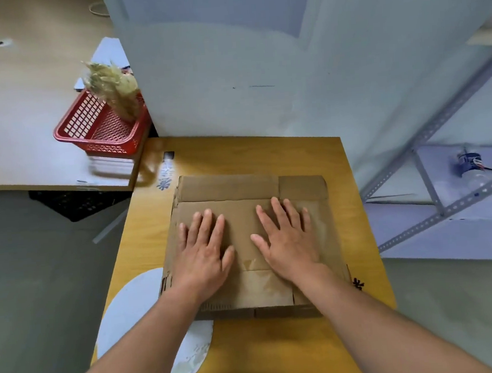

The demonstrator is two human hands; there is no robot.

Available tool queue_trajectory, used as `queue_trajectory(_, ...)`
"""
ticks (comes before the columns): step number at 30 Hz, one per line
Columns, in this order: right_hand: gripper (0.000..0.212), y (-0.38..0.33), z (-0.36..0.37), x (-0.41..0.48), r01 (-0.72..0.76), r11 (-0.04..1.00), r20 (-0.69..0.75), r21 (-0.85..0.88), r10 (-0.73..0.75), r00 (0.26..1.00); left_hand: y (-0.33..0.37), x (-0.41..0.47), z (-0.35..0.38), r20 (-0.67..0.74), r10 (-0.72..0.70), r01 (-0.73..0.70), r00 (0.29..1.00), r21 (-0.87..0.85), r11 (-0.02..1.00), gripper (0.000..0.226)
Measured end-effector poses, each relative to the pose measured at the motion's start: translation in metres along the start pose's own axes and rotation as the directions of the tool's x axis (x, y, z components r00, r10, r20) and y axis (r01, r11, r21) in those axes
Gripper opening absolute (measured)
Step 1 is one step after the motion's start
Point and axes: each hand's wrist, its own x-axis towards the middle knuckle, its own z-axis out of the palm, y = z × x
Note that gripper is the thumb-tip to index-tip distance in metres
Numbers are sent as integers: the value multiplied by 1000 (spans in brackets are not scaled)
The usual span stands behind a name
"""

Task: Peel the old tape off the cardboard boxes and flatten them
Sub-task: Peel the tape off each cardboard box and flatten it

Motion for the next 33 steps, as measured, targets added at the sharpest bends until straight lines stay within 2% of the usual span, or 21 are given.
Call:
queue_trajectory(5,69,-3,11,-2,-16,999,-41,-40,14,999,1,-1,20,10,-27,26,1000,107,994,68)
queue_trajectory(10,69,-4,15,0,-11,999,-56,-40,9,998,0,1,25,-10,-20,21,1000,116,993,70)
queue_trajectory(15,71,-3,12,0,-7,1000,-25,-2,7,1000,1,3,14,73,-38,28,997,130,991,67)
queue_trajectory(19,62,1,-6,2,15,991,0,129,-15,1000,0,4,-13,161,-41,32,986,59,998,72)
queue_trajectory(21,57,1,-21,1,28,978,-22,207,-24,999,0,-8,-26,89,-80,80,993,12,997,70)
queue_trajectory(23,50,-3,-33,-7,104,966,-129,236,-75,989,-1,-30,-35,-19,-132,132,991,-15,991,68)
queue_trajectory(25,43,-14,-41,-21,226,950,-250,217,-169,953,-3,-58,-38,-107,-188,183,976,-61,981,68)
queue_trajectory(29,28,-55,-44,-58,417,901,-367,119,-350,862,-8,-122,-37,-230,-306,274,924,-161,948,66)
queue_trajectory(31,21,-78,-42,-73,479,872,-382,100,-410,828,-11,-155,-34,-270,-362,322,892,-182,929,62)
queue_trajectory(33,17,-104,-39,-86,525,844,-335,106,-467,818,-17,-184,-30,-321,-427,378,845,-205,903,56)
